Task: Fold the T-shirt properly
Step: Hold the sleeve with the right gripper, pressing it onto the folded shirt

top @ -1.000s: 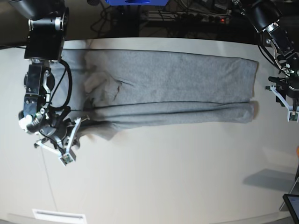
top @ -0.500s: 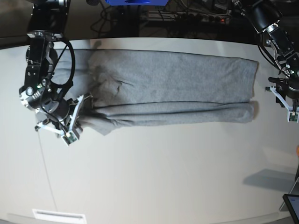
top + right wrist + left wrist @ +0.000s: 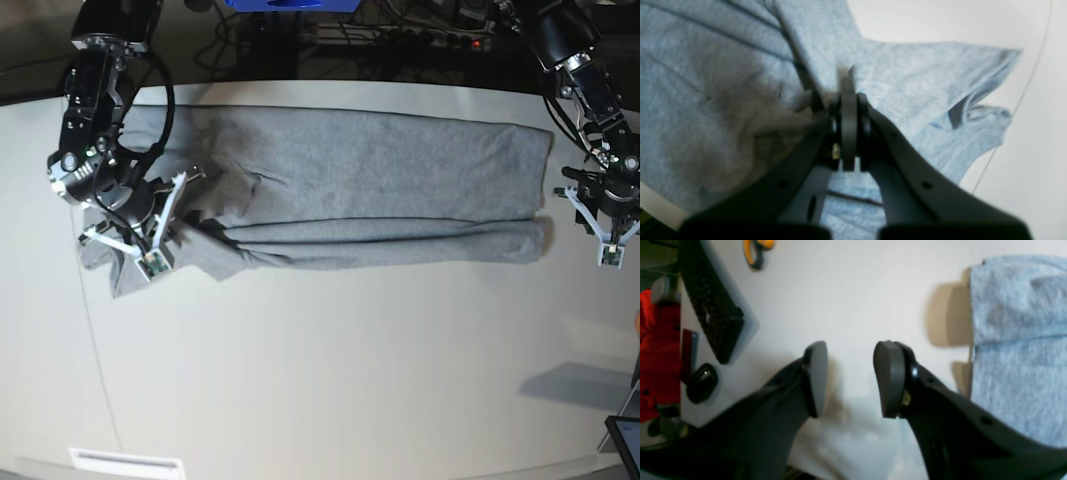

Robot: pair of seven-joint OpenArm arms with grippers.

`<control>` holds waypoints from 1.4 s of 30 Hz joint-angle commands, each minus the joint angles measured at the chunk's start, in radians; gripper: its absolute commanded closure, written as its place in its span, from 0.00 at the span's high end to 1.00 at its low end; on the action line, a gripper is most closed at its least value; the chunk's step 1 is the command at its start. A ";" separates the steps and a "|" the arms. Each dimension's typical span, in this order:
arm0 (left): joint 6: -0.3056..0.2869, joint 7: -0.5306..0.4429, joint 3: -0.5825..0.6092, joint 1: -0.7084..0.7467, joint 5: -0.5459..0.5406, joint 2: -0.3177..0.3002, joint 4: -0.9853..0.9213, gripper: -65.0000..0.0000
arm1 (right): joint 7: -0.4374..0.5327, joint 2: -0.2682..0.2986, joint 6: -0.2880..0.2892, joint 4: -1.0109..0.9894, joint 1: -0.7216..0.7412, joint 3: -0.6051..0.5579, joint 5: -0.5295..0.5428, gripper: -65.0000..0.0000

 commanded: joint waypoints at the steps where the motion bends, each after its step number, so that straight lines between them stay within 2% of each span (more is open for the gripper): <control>1: 0.012 -0.017 -0.009 -0.013 -0.001 -0.022 0.013 0.39 | 0.016 0.004 -0.001 0.025 0.002 0.002 0.005 0.00; 10: 0.012 -0.017 -0.009 -0.015 -0.004 -0.022 0.013 0.39 | 0.022 0.004 -0.001 0.032 -0.033 0.004 0.005 0.00; 17: 0.012 -0.017 -0.009 -0.015 -0.004 -0.024 -0.001 0.39 | 0.016 0.040 -0.001 0.039 -0.048 0.004 0.005 0.00; 24: 0.012 -0.017 -0.011 -0.015 -0.005 -0.025 -0.044 0.39 | 0.016 0.040 0.001 0.047 -0.076 0.058 0.005 0.00; 42: 0.012 -0.017 -0.011 -0.016 -0.005 -0.024 -0.044 0.39 | 0.016 0.083 0.001 0.067 -0.096 0.064 0.005 0.00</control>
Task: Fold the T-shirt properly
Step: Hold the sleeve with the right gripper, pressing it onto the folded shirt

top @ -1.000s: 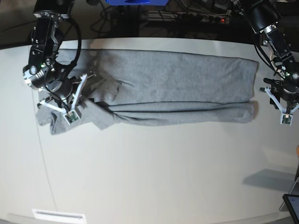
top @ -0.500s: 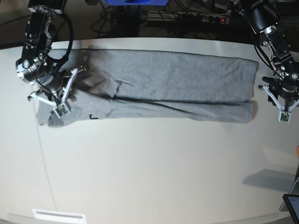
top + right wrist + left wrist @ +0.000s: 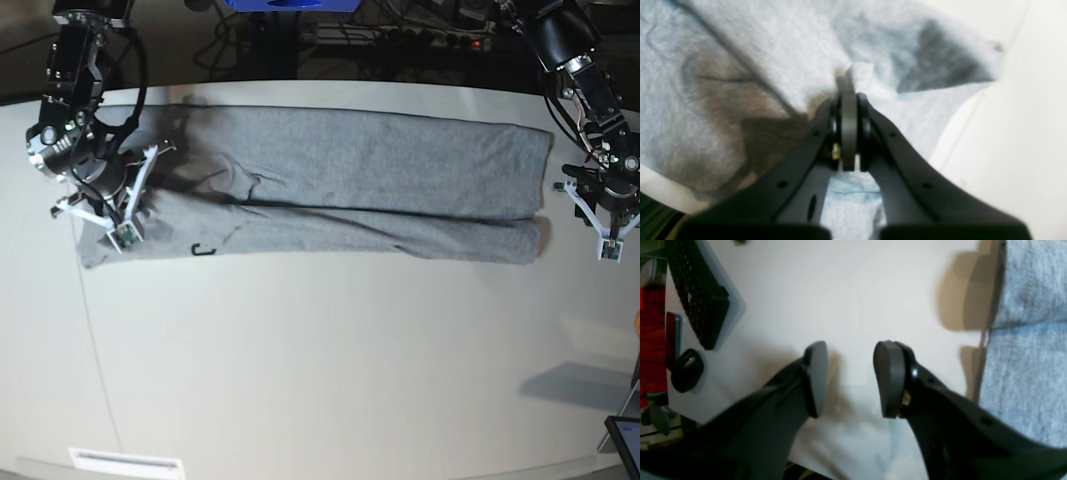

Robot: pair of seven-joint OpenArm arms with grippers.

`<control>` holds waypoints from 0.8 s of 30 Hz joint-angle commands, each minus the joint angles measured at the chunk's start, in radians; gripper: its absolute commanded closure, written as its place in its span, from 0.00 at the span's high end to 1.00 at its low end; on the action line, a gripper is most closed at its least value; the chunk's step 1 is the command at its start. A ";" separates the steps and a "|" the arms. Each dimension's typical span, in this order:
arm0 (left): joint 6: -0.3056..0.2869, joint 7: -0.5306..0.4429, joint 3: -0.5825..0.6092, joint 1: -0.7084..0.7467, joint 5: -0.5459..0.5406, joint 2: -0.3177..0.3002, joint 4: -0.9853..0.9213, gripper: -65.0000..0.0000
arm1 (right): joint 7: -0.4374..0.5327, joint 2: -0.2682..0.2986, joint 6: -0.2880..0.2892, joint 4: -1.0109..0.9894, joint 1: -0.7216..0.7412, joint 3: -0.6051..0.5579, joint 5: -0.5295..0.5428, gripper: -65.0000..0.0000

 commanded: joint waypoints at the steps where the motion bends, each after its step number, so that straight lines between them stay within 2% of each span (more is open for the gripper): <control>1: 0.010 -0.014 -0.005 -0.013 -0.001 -0.022 0.015 0.39 | 0.015 0.007 0.001 0.020 0.010 0.007 0.003 0.00; 7: 0.010 -0.016 -0.005 -0.013 -0.001 -0.027 0.015 0.39 | 0.019 0.007 0.005 0.020 -0.007 0.076 0.003 0.00; 19: 0.010 -0.016 -0.004 -0.053 0.010 -0.027 0.012 0.39 | 0.021 0.007 0.005 0.022 -0.030 0.107 0.003 0.00; 24: 0.010 -0.016 -0.004 -0.053 0.010 -0.027 0.003 0.39 | 0.016 0.003 0.005 0.028 -0.032 0.165 0.003 0.00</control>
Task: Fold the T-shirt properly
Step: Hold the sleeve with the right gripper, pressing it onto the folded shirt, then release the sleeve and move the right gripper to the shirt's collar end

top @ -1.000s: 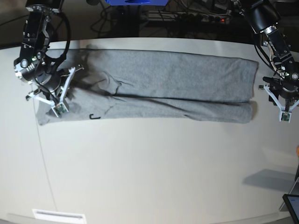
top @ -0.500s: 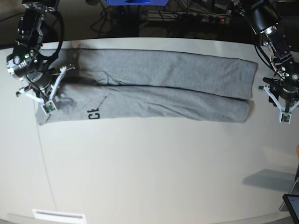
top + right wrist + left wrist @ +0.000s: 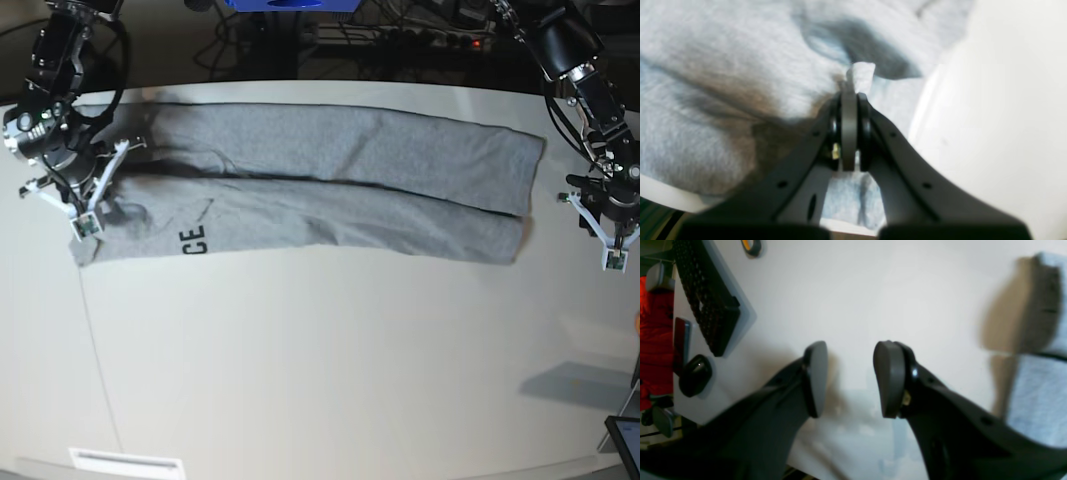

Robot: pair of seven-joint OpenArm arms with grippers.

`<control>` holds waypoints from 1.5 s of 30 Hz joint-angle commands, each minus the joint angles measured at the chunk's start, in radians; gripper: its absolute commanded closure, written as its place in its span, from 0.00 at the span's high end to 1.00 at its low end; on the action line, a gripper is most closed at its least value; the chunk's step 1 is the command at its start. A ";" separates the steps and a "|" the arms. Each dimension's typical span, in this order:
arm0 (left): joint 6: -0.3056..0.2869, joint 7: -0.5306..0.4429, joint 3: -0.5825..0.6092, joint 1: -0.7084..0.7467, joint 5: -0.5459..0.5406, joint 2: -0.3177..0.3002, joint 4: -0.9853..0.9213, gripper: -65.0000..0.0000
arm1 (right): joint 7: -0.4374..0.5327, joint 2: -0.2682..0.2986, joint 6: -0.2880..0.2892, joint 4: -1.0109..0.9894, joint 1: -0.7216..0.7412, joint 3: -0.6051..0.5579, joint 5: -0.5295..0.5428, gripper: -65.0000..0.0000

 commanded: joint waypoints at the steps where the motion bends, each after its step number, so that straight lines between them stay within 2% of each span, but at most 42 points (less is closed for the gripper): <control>1: 0.010 -0.015 -0.004 -0.013 0.003 -0.021 0.009 0.39 | 0.009 0.012 0.002 0.023 0.005 0.014 0.002 0.00; 7: 0.010 -0.015 -0.004 -0.014 0.003 -0.021 -0.020 0.39 | 0.012 0.015 0.002 0.023 -0.004 0.076 0.002 0.00; 14: 0.010 -0.015 -0.004 -0.014 0.003 -0.021 -0.024 0.39 | 0.006 0.007 0.002 0.023 -0.009 0.071 0.002 0.00; 18: 0.010 -0.015 -0.004 -0.014 0.003 -0.022 -0.024 0.39 | -0.042 0.004 0.002 0.023 -0.004 0.077 0.004 0.00; 25: 0.010 -0.015 -0.004 -0.014 0.003 -0.024 -0.024 0.39 | -0.089 -0.043 0.002 0.023 -0.003 0.102 0.004 0.00; 38: 0.010 -0.015 -0.004 -0.014 -0.003 -0.018 -0.024 0.39 | -0.079 -0.069 0.003 0.024 -0.009 0.194 0.004 0.00; 45: 0.010 -0.015 0.051 -0.014 0.003 -0.018 -0.026 0.39 | -0.088 -0.092 0.003 0.024 -0.007 0.199 0.004 0.00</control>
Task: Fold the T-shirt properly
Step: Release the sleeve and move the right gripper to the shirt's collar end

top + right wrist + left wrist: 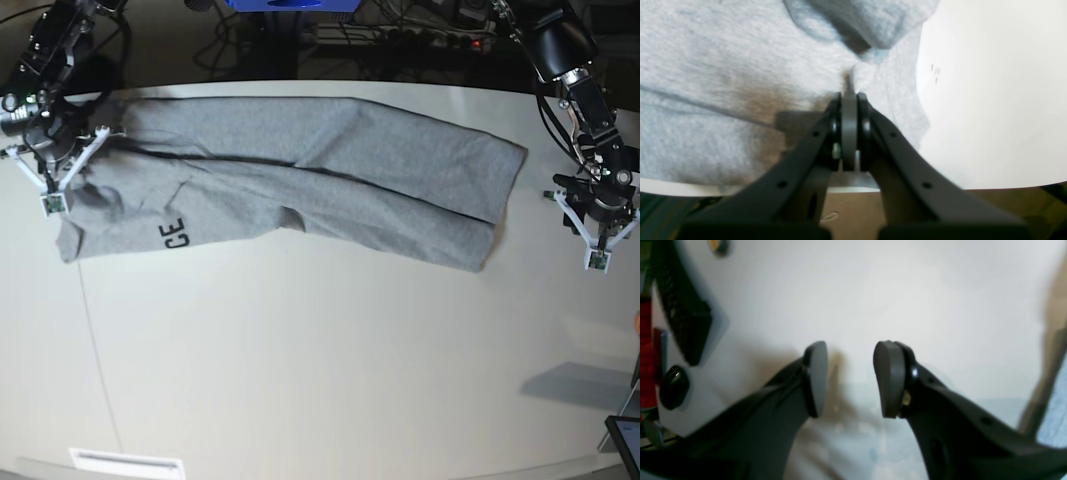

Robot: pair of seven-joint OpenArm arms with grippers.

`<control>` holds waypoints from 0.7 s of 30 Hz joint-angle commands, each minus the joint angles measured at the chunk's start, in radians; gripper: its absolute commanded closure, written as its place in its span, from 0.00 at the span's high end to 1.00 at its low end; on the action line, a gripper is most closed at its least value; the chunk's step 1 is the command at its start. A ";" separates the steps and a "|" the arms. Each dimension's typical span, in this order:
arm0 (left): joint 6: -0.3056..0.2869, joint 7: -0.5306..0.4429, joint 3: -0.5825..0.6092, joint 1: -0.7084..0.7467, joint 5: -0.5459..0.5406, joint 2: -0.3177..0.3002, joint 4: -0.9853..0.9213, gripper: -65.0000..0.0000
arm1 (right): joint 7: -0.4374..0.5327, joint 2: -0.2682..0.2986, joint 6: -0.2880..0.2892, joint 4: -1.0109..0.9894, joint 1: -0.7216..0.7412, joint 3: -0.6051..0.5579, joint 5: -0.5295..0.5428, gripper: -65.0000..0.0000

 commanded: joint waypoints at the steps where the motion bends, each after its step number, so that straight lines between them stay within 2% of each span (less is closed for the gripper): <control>1: 0.011 -0.013 -0.007 -0.011 0.005 -0.022 0.015 0.39 | 0.005 0.001 0.003 0.021 0.006 0.003 0.004 0.00; 12: 0.012 -0.013 -0.007 -0.011 -0.006 -0.019 0.024 0.39 | -0.033 -0.003 -0.003 0.016 0.001 0.006 0.004 0.00; 21: 0.012 -0.013 -0.007 -0.013 -0.006 -0.019 0.024 0.39 | -0.036 -0.065 -0.003 0.015 -0.011 0.006 0.004 0.02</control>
